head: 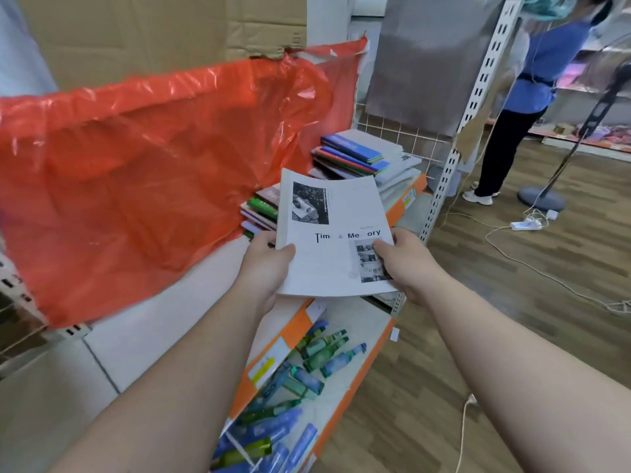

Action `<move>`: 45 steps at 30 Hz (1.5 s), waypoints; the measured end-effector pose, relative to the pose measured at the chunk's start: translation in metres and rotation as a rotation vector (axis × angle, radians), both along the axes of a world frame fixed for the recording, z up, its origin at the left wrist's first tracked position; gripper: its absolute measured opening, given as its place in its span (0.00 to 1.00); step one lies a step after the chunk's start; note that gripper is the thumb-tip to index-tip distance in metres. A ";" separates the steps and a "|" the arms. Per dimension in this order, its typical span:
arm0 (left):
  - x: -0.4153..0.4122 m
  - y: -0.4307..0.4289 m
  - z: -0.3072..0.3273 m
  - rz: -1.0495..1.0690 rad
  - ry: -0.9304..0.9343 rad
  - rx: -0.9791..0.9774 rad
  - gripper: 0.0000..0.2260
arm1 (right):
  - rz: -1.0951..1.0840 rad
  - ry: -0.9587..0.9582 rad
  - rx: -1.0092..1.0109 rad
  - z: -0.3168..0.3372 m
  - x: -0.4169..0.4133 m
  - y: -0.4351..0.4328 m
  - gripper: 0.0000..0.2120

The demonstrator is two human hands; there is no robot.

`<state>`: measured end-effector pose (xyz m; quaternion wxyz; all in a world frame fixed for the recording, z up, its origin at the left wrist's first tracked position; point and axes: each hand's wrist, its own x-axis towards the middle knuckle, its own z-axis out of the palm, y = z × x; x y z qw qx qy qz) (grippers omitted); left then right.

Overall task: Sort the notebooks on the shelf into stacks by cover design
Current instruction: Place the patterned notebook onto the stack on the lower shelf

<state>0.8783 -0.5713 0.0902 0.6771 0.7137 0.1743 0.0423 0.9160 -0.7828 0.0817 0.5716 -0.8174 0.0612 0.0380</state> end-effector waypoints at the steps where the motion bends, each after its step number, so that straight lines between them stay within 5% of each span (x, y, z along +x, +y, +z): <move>1: 0.008 -0.004 0.001 0.004 0.003 0.002 0.06 | 0.006 0.000 0.010 0.000 0.009 -0.003 0.07; 28: 0.190 -0.136 0.015 0.284 0.099 0.128 0.09 | 0.224 0.052 0.047 0.005 0.235 -0.112 0.11; 45: 0.152 -0.121 0.017 0.733 0.076 0.035 0.06 | 0.690 0.090 0.030 0.017 0.265 -0.044 0.05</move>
